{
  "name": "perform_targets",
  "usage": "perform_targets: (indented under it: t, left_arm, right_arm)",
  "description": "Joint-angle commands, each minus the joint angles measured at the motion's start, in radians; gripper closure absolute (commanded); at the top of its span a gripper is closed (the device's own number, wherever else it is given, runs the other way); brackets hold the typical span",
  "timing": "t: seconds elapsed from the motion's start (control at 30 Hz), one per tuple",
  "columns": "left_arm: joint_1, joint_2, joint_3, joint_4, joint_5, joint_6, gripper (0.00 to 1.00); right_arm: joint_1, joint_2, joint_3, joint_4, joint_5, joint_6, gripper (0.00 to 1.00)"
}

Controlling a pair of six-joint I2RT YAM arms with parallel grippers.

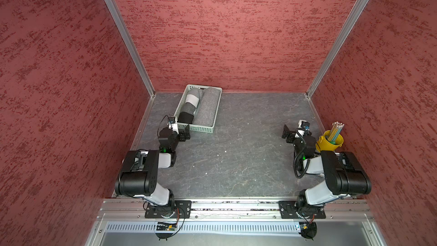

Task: Roll up the scarf and place it into the basket
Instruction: Reset both arms

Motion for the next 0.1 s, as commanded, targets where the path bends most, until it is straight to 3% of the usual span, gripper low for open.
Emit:
perform_targets:
  t: [0.0, 0.07]
  left_arm:
    - [0.002, 0.001, 0.014, 0.020, -0.005, 0.004, 0.00]
    - [0.000, 0.001, 0.014, 0.021, -0.005, 0.003, 0.00]
  right_arm:
    - [0.003, -0.007, 0.003, 0.041, 0.025, 0.010, 0.01]
    - [0.002, -0.007, 0.003, 0.043, 0.024, 0.010, 0.01]
